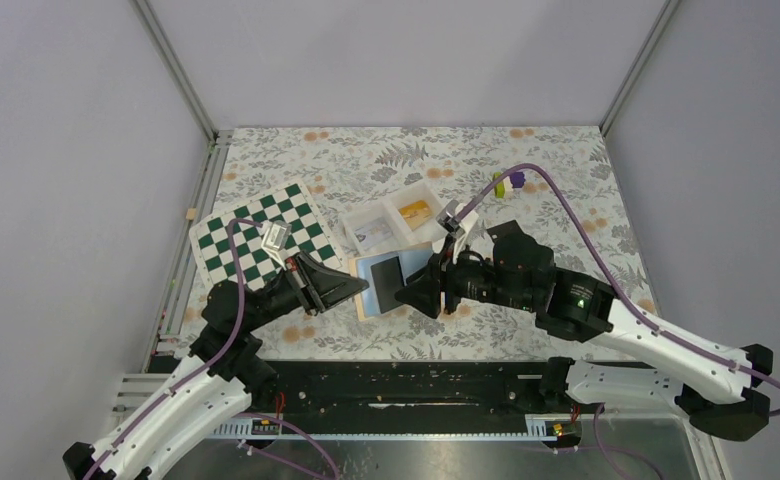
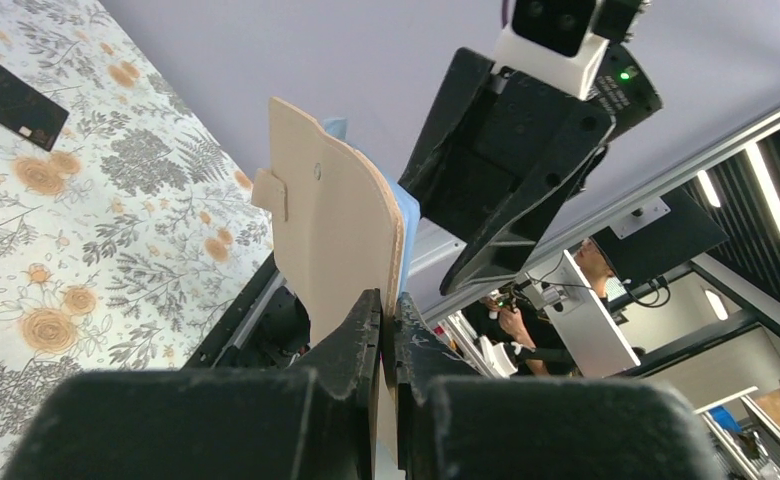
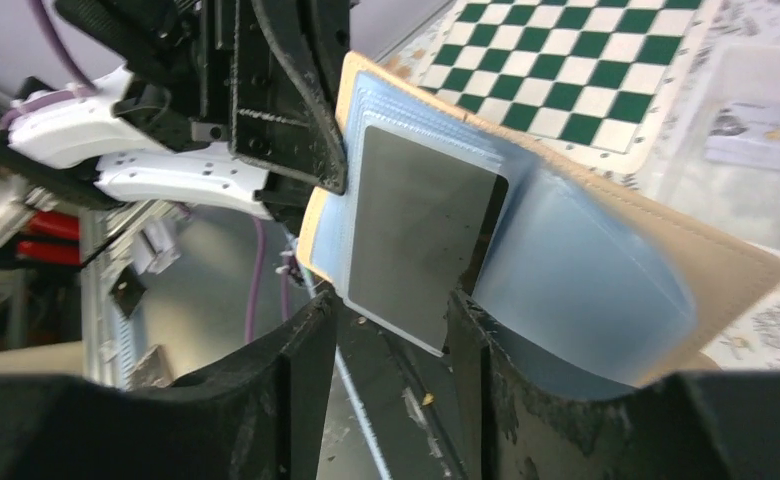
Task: Take the credit cards out of the card holder
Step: Remove the credit card from the card holder.
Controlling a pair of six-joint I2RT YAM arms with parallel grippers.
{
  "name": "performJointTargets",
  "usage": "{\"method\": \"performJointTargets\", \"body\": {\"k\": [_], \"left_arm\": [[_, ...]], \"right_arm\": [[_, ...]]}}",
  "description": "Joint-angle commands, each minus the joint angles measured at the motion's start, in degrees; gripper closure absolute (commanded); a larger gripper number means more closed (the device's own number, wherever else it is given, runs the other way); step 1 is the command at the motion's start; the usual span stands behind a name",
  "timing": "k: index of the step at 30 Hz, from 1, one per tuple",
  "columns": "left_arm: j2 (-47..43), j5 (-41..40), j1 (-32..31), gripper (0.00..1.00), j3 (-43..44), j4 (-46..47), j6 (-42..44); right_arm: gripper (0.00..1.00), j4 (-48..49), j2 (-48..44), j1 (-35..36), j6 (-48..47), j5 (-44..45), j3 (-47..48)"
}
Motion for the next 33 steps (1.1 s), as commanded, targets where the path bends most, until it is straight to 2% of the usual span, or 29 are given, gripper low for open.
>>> {"method": "performJointTargets", "body": {"k": [1,5,22,26,30,33], "left_arm": [[0.1,2.7,-0.1,1.00,1.6,7.1,-1.4],[0.8,3.3,0.0,1.00,2.0,8.2,-1.5],[1.6,4.2,0.0,1.00,1.6,10.5,-2.3],[1.6,4.3,-0.1,1.00,1.6,10.7,-2.3],[1.6,4.4,0.0,1.00,1.3,11.2,-2.3],[1.6,4.5,-0.1,1.00,1.2,11.9,-2.6]], "right_arm": [[0.49,6.6,-0.8,-3.0,3.0,-13.5,-0.9],[0.50,8.7,-0.9,-5.2,5.0,-15.9,-2.8],[0.45,8.8,-2.8,-9.3,4.6,-13.1,-6.0],[0.47,10.1,-2.5,-9.6,4.9,-16.3,-6.4],[0.49,18.0,-3.0,-10.8,8.3,-23.5,-9.4],[0.49,19.6,-2.3,-12.0,9.9,-25.7,-10.1]]}}
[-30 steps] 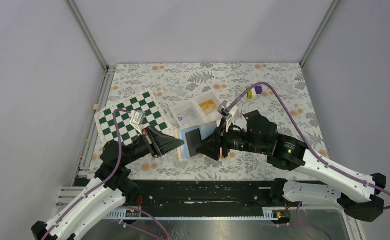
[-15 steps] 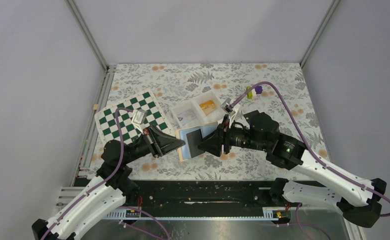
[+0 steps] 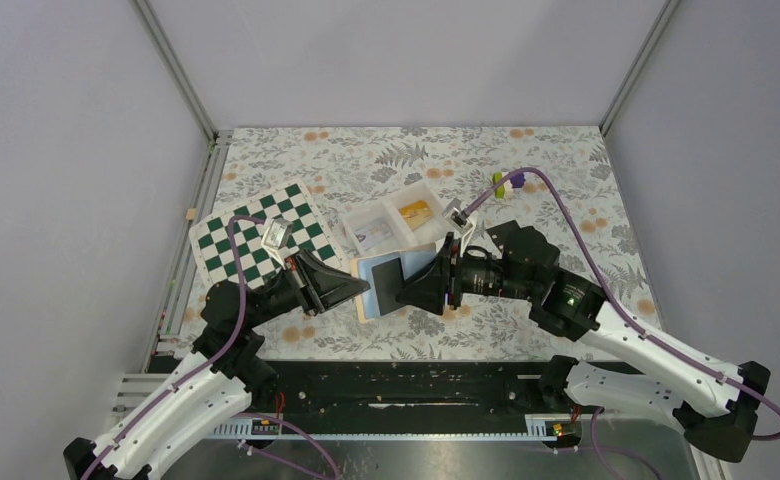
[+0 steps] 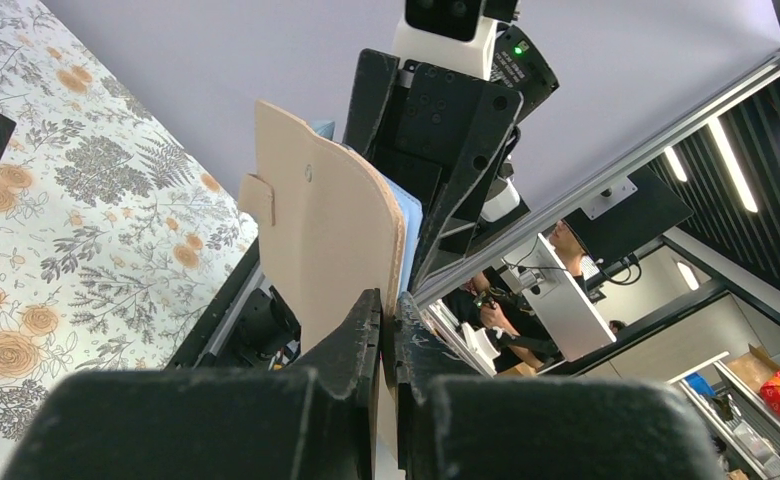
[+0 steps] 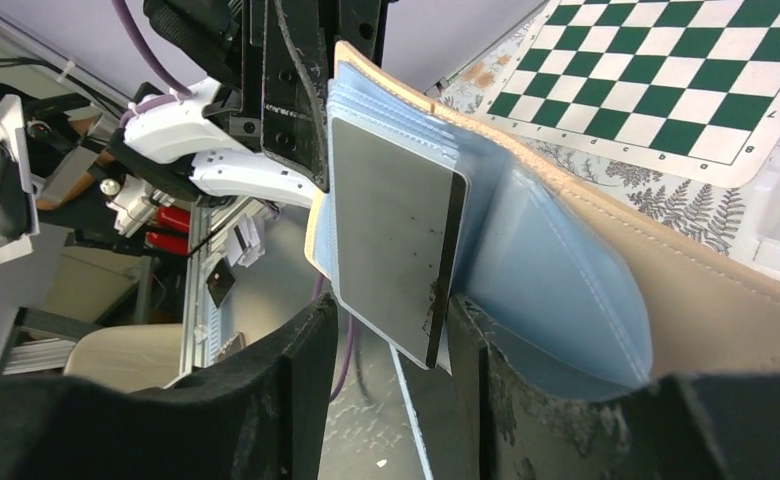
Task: Take the credit cards out of the card holder
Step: Remove the credit card from the card holder.
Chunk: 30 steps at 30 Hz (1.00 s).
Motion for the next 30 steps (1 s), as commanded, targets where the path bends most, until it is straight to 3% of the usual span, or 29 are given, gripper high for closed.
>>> {"method": "performJointTargets", "body": {"k": [1,4,9,17,30], "left_arm": [[-0.4,1.1,0.0,1.00,1.2,5.7,-0.8],[-0.5,1.3,0.0,1.00,1.1,5.9,-1.0],[-0.4,1.4,0.0,1.00,0.9,5.9,-0.9],[0.3,1.5,0.0,1.00,0.7,6.8,-1.1],[0.9,2.3,-0.1,1.00,0.4,9.6,-3.2]], "right_arm": [[0.49,7.0,0.0,-1.9,3.1,-6.2,-0.9],[0.51,9.9,0.1,-2.6,4.6,-8.3,-2.0],[0.64,17.4,0.1,-5.0,9.3,-13.1,-4.8],[1.00,25.2,-0.4,-7.7,13.7,-17.6,-7.5],[1.00,26.0,-4.5,-13.9,16.4,-22.0,-11.2]]}}
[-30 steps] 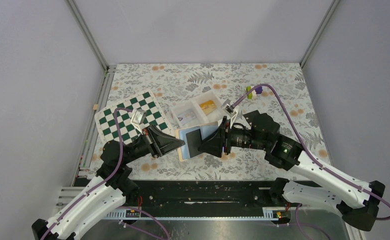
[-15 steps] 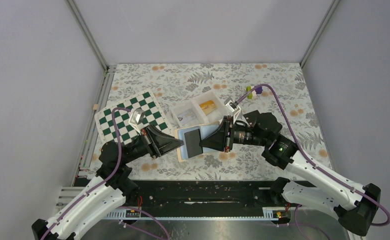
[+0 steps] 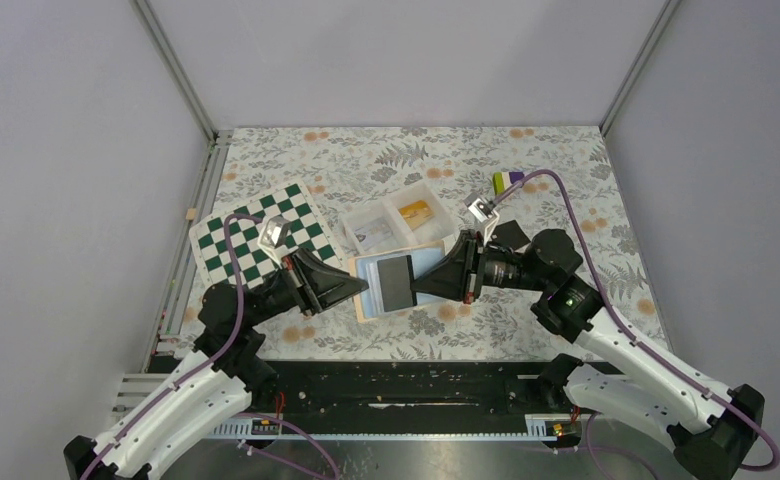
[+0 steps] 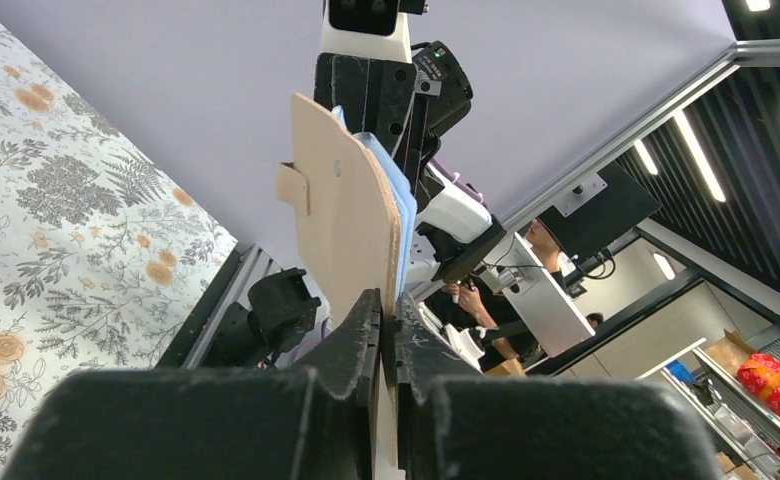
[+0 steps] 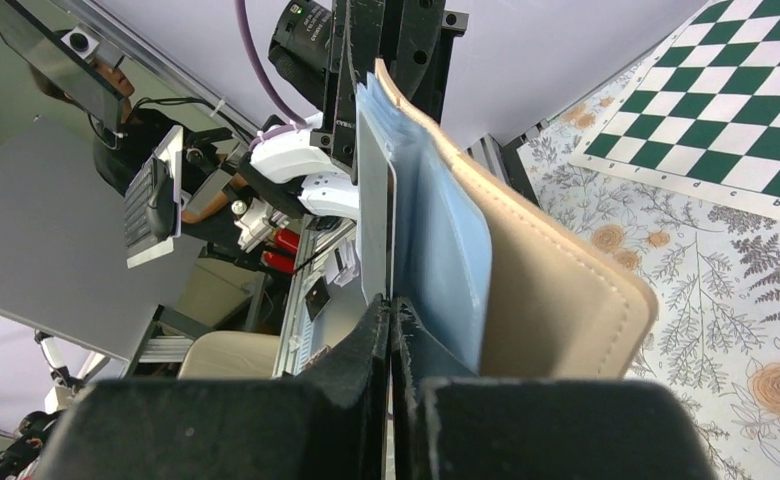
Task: Take the credit cards out of the card holder
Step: Remove the credit card from the card holder.
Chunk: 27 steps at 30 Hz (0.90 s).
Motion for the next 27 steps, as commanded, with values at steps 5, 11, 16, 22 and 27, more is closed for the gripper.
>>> {"method": "performJointTargets", "body": {"k": [5,11,16,22,27], "left_arm": [[1.4,2.0,0.0,1.00,-0.5,8.5,-2.7],[2.1,2.5,0.0,1.00,0.5,7.5,-2.0],[0.1,-0.7,0.3,1.00,1.4,-1.4,3.6],[-0.7,-0.7,1.1,1.00,1.7,-3.7,4.5],[-1.5,-1.3,1.5,1.00,2.2,-6.2,5.4]], "right_arm": [[1.00,3.6,-1.6,-3.9,3.1,-4.0,-1.5],[1.00,3.1,-2.5,-5.9,3.8,-5.6,-1.4],[1.00,-9.8,-6.4,-10.0,-4.1,-4.3,3.3],[1.00,-21.0,-8.2,-13.6,-11.7,-3.5,6.3],[1.00,-22.7,-8.2,-14.3,-12.5,-3.9,7.6]]}}
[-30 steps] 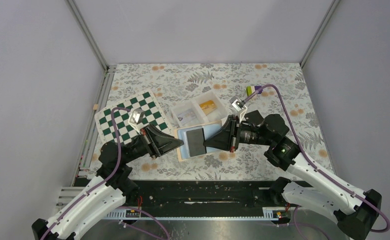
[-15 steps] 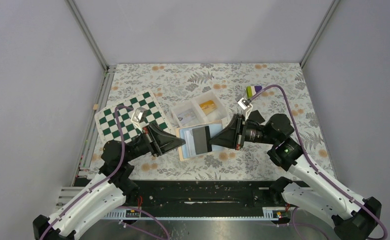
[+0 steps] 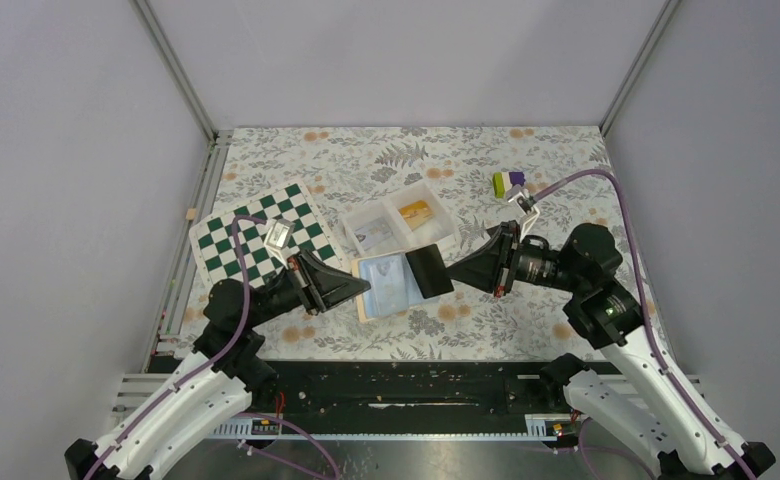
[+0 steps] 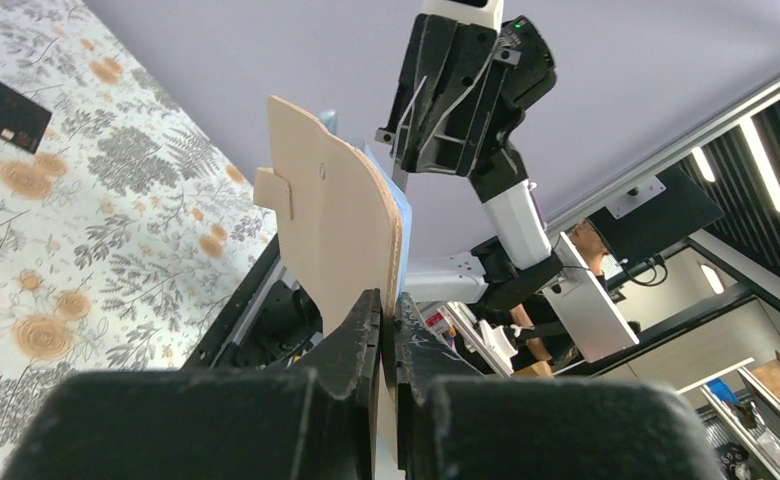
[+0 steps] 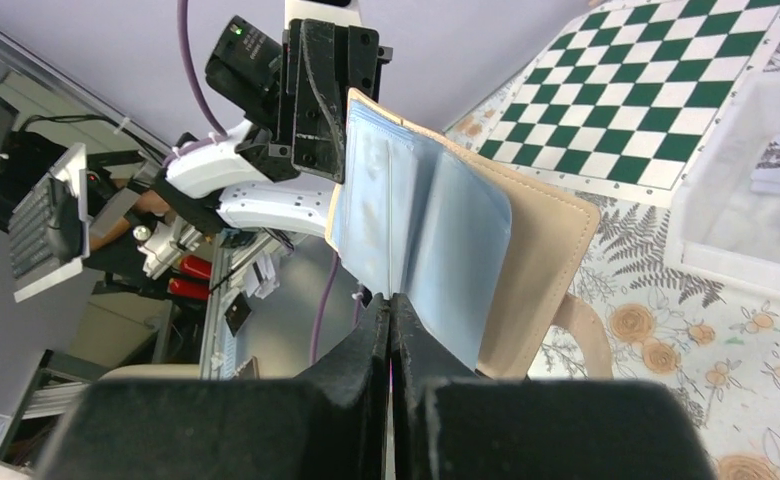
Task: Take the credit cards out of the card holder
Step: Remove the credit card from the card holder, then place the credit card at the center of the board.
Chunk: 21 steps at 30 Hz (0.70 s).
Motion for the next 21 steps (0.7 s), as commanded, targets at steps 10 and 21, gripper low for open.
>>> {"method": "performJointTargets", "body": {"k": [10,21], "left_arm": [[-3.3,-6.4,1.2,1.00,5.4,-14.8,9.3],[-4.1,-15.7,1.8,1.00,8.0,-27.0,11.5]], "right_arm": [[1.00,-18.6,-4.0,-0.7,-17.8,15.9,9.4],[1.00,3.9,-3.2,-0.6,-57.1,32.2,-1.4]]}}
